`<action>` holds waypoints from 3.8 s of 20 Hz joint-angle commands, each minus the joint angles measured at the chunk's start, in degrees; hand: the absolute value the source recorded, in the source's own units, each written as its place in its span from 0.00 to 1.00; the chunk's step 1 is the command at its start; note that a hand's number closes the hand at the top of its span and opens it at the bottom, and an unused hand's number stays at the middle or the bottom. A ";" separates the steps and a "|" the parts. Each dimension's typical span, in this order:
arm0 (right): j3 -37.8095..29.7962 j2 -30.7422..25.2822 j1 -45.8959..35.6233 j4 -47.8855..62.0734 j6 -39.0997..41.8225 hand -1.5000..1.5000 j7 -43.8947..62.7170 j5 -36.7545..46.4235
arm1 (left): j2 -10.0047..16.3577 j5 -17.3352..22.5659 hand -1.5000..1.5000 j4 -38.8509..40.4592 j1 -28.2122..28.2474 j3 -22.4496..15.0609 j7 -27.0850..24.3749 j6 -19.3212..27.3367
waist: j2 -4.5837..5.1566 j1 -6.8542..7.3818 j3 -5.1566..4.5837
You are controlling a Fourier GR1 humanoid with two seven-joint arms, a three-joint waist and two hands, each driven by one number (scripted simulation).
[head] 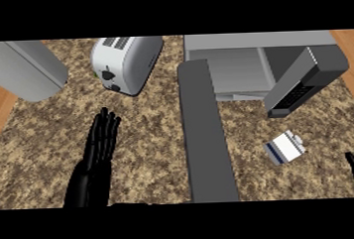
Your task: Pick up the milk, place it into the microwave and close the microwave
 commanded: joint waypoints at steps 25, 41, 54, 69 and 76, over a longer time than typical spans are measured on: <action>-7.31 1.02 -22.96 48.39 -9.49 0.00 -25.21 14.12 | 3.93 3.76 0.00 -1.31 8.46 -9.90 -6.86 5.29 | 0.11 0.84 0.01; -12.61 -5.89 -40.36 78.11 -16.84 1.00 -37.78 13.48 | 10.06 10.50 0.00 0.42 15.33 -3.64 -16.72 -2.64 | 0.12 0.85 0.01; -15.67 -9.74 -53.45 102.44 -24.02 1.00 -46.98 16.49 | 11.96 14.31 0.00 -0.03 14.41 0.70 -15.17 -6.27 | 0.52 1.81 0.15; -10.92 -2.19 -54.63 98.72 -17.52 1.00 -49.98 18.22 | 14.64 19.10 0.00 4.71 15.67 7.22 -19.34 -12.23 | 0.26 1.04 0.03; -8.97 2.80 -56.68 92.89 -21.97 1.00 -46.41 17.83 | 13.24 18.09 0.00 5.69 16.91 6.24 -20.85 -13.35 | 0.19 0.99 0.00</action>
